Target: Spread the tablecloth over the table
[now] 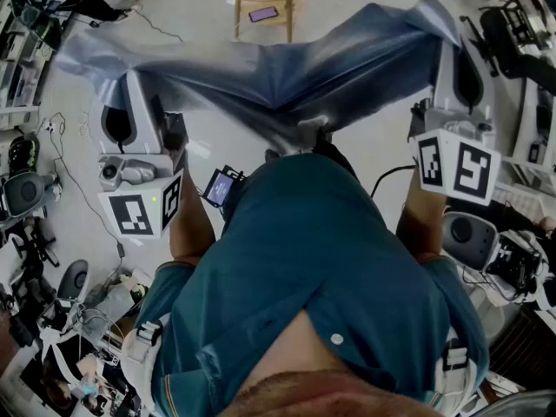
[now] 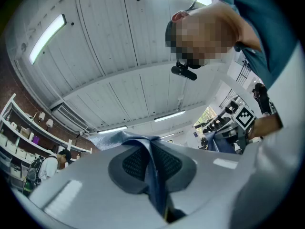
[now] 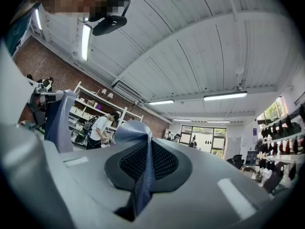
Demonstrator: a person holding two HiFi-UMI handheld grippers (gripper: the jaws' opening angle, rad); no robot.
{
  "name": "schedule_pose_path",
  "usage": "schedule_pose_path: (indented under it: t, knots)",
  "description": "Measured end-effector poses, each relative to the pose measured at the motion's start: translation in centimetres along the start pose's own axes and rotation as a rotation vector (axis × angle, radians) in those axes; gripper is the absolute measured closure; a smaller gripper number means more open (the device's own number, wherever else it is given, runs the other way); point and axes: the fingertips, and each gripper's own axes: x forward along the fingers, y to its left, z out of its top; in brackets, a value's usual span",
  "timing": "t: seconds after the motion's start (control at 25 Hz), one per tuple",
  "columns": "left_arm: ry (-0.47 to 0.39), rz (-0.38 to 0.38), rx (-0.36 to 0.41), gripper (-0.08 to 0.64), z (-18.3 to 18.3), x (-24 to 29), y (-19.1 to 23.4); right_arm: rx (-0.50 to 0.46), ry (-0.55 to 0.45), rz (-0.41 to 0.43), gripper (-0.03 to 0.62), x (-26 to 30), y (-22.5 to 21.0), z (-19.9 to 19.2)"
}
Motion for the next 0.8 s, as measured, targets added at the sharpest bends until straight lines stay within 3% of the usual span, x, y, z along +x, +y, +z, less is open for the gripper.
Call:
schedule_pose_path:
  t: [0.52,0.8]
  knots:
    - [0.034,0.032,0.01,0.558,-1.8,3.3,-1.9,0.034,0.004,0.022,0.583,2.1,-4.4,-2.4]
    - [0.063,0.118,0.051,0.558,-3.2,7.0,-2.2,0.097,-0.004,0.045,0.583,5.3,-10.0,-4.4]
